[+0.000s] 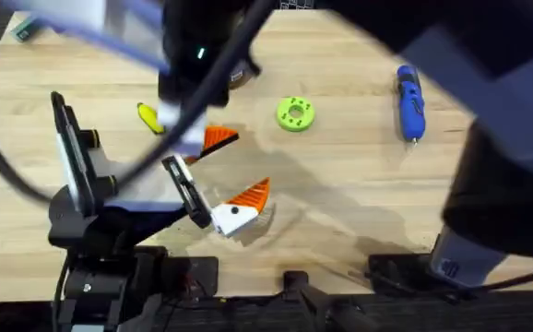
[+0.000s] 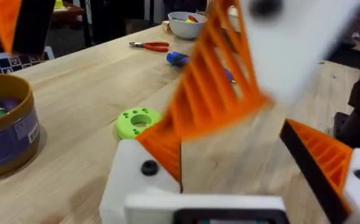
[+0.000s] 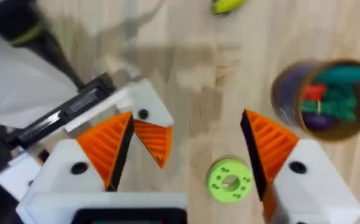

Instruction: Pick up the gripper from the table and insert it into the empty holder that is missing its gripper. Then pick up a screw, insert it into the mounting hole, and use the screwdriver to tighten it. Finally, clean up the table by picking up the vegetable and placing it into the bucket.

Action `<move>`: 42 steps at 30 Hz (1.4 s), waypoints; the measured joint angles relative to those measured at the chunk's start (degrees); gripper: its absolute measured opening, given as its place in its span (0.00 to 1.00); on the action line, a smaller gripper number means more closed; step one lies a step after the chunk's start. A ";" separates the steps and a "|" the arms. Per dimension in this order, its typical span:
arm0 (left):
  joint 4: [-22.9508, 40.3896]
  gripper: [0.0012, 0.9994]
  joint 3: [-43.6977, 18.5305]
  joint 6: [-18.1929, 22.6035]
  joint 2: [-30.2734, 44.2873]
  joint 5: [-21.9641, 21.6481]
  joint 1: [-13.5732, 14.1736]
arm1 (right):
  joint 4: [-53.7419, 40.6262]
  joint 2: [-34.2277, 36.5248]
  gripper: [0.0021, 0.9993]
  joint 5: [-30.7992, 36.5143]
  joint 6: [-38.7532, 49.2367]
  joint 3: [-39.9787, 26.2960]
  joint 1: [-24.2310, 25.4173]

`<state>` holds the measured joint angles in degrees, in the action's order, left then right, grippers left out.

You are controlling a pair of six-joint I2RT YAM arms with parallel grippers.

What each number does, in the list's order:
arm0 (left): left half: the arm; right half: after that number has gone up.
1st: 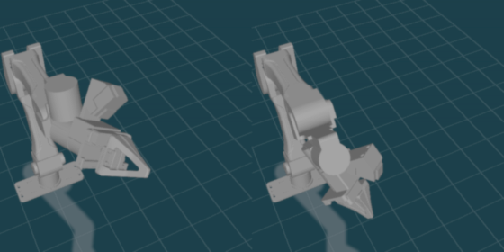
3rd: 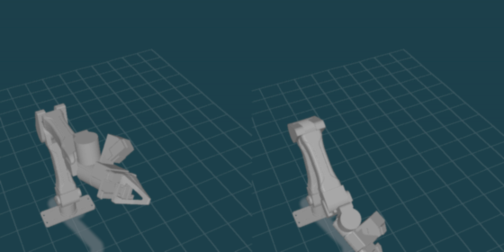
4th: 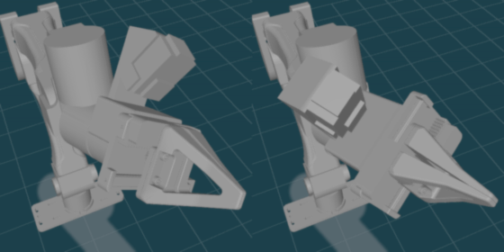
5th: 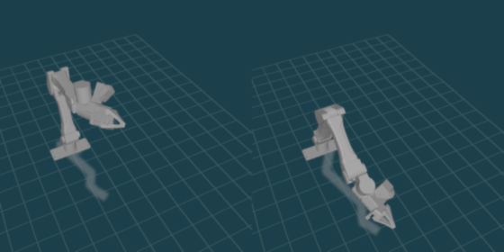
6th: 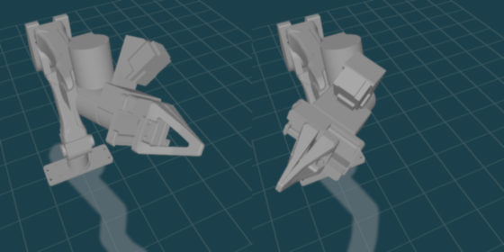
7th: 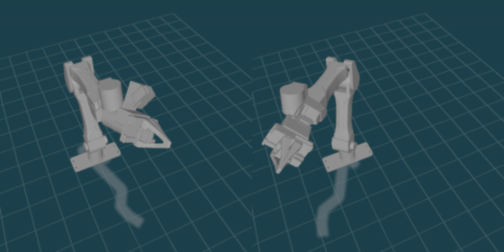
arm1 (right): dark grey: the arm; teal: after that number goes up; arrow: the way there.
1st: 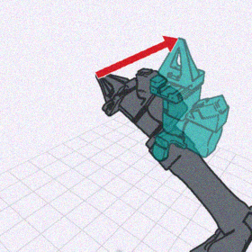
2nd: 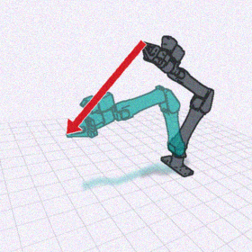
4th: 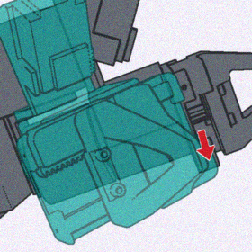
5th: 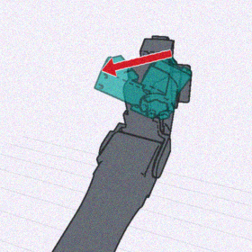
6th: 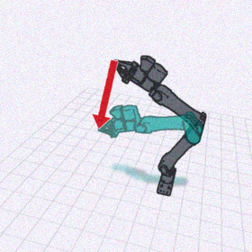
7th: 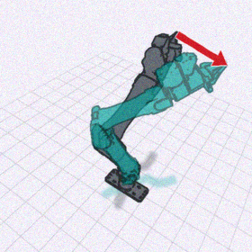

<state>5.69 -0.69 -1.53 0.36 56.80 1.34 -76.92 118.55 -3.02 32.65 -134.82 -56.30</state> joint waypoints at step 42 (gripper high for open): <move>-0.01 0.99 0.00 0.19 0.00 0.00 0.00 | 12.05 -43.15 0.99 1.10 -35.48 53.02 32.11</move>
<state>5.68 -0.69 -1.34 0.36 56.80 1.34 -64.87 75.40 -1.93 -2.83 -81.80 -24.18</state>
